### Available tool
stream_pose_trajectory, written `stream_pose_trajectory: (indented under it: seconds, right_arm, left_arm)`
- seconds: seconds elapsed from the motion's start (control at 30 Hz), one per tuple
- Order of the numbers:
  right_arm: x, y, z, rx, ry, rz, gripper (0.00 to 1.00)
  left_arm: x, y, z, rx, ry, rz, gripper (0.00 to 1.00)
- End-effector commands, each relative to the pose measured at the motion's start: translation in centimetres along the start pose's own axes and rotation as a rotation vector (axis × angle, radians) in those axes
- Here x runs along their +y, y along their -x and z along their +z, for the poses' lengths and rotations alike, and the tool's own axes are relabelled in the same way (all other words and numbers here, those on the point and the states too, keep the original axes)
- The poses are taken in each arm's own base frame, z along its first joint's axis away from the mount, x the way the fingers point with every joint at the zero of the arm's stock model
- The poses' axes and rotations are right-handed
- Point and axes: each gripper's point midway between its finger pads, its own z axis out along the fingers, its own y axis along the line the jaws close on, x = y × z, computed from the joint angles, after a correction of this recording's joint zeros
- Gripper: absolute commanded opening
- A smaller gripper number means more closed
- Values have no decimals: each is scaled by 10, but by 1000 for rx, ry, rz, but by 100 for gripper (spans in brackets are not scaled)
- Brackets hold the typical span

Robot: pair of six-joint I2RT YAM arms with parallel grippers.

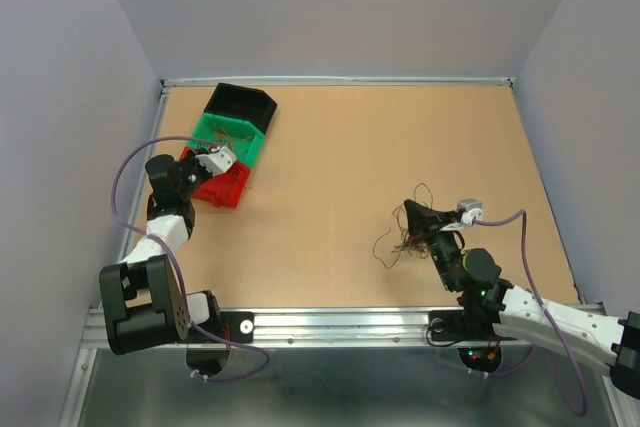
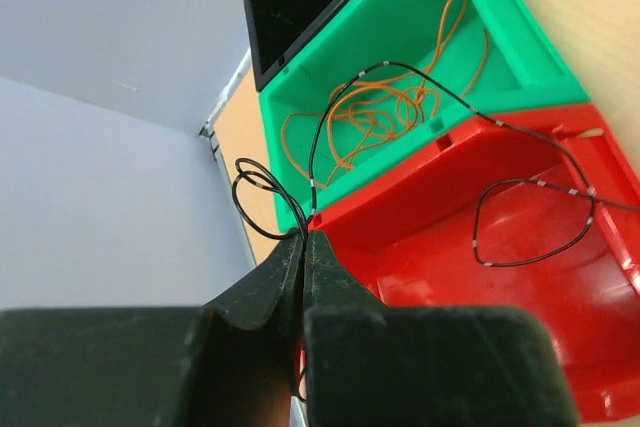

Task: Untangle the cables

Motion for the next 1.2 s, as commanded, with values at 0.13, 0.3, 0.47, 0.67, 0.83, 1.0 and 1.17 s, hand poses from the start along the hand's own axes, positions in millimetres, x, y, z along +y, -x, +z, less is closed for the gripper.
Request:
stream_pose_trajectory:
  seconds: [0.13, 0.3, 0.47, 0.67, 0.83, 1.0, 1.17]
  right_arm:
    - [-6, -19, -7, 27, 11, -15, 1]
    - [-7, -19, -7, 27, 7, -15, 1]
    - [-5, -21, -7, 36, 14, -17, 1]
    - [-4, -26, -7, 51, 23, -23, 0]
    - [0, -25, -7, 50, 40, -16, 1]
    - [-1, -29, -7, 61, 38, -22, 0]
    - [6, -20, -1, 49, 47, -9, 0]
  left_arm:
    - [17, -2, -10, -30, -19, 124, 0]
    - [2, -6, -13, -24, -125, 172, 0]
    - [-9, -6, -13, -20, -230, 162, 0]
    - [-40, -29, -8, 96, -510, 89, 2]
    - [-50, -43, 3, 209, -675, 62, 3]
    - [-62, -50, 9, 284, -761, 69, 3]
    - [-77, -51, 17, 385, -770, 100, 5]
